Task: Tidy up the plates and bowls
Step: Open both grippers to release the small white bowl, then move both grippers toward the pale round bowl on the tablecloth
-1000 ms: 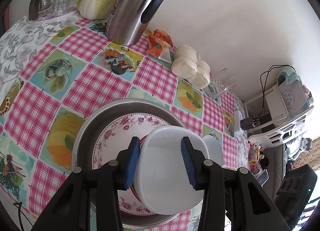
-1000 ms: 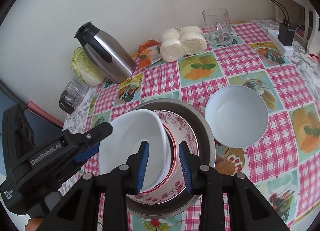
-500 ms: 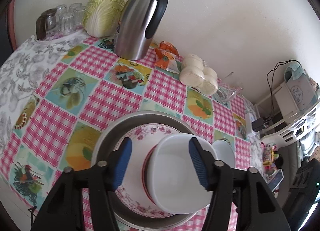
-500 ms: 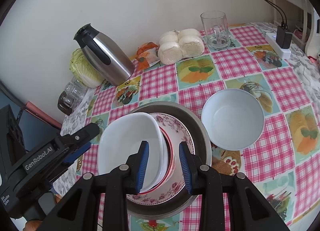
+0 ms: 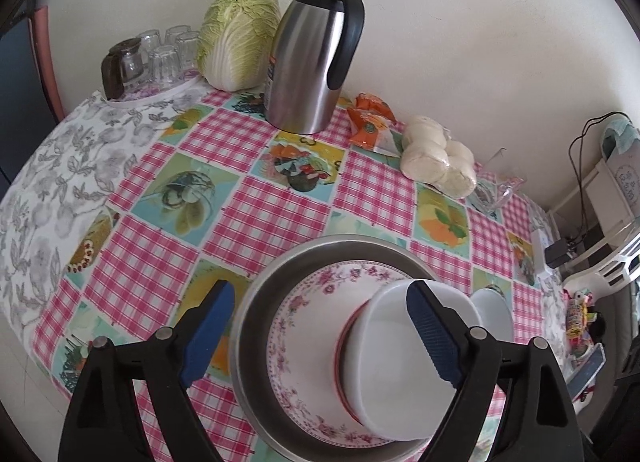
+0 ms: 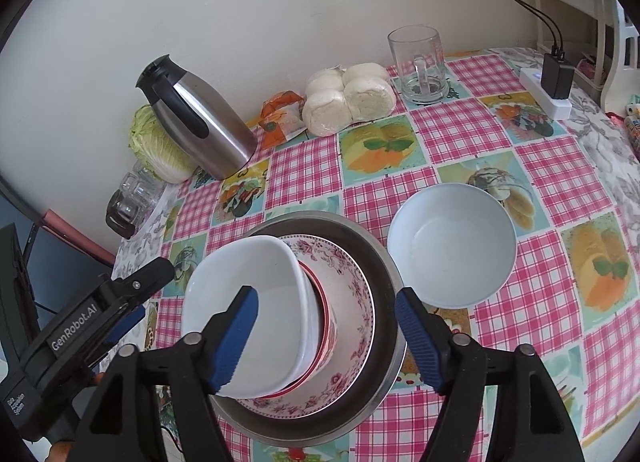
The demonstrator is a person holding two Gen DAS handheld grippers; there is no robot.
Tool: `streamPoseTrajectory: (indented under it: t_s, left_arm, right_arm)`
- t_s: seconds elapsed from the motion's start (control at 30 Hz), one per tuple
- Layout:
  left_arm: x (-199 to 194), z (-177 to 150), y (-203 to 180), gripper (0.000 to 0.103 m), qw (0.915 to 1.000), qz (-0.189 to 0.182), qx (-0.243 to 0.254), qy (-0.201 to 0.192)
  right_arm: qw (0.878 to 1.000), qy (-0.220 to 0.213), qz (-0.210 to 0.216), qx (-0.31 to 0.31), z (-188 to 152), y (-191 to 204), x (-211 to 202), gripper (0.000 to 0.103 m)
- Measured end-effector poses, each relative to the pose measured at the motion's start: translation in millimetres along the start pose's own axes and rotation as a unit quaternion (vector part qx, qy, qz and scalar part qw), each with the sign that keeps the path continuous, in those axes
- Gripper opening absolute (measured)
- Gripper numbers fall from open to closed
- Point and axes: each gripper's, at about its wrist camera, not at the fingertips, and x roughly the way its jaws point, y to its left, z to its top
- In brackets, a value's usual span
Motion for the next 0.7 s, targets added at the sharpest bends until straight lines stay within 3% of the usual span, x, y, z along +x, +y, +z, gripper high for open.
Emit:
streamPoseTrajectory:
  t_s: [0.03, 0.13, 0.2, 0.7]
  left_arm:
    - [1, 0, 1, 0.089, 1.0000, 0.006, 0.001, 0.001]
    - [2, 1, 4, 0.103, 0.9998, 0.022, 0.001, 0.002]
    - [1, 1, 6, 0.103, 0.9996, 0.028, -0.001, -0.002]
    - [-18, 2, 10, 0.103, 0.9965, 0.066, -0.011, -0.050]
  right_arm:
    - [1.000, -0.002, -0.001, 0.000, 0, 0, 0, 0.081]
    - [1.000, -0.010, -0.004, -0.002, 0, -1, -1, 0.096]
    - [1.000, -0.015, -0.005, -0.003, 1, -1, -2, 0.103]
    - [1.000, -0.030, 0.006, -0.005, 7, -9, -11, 0.103]
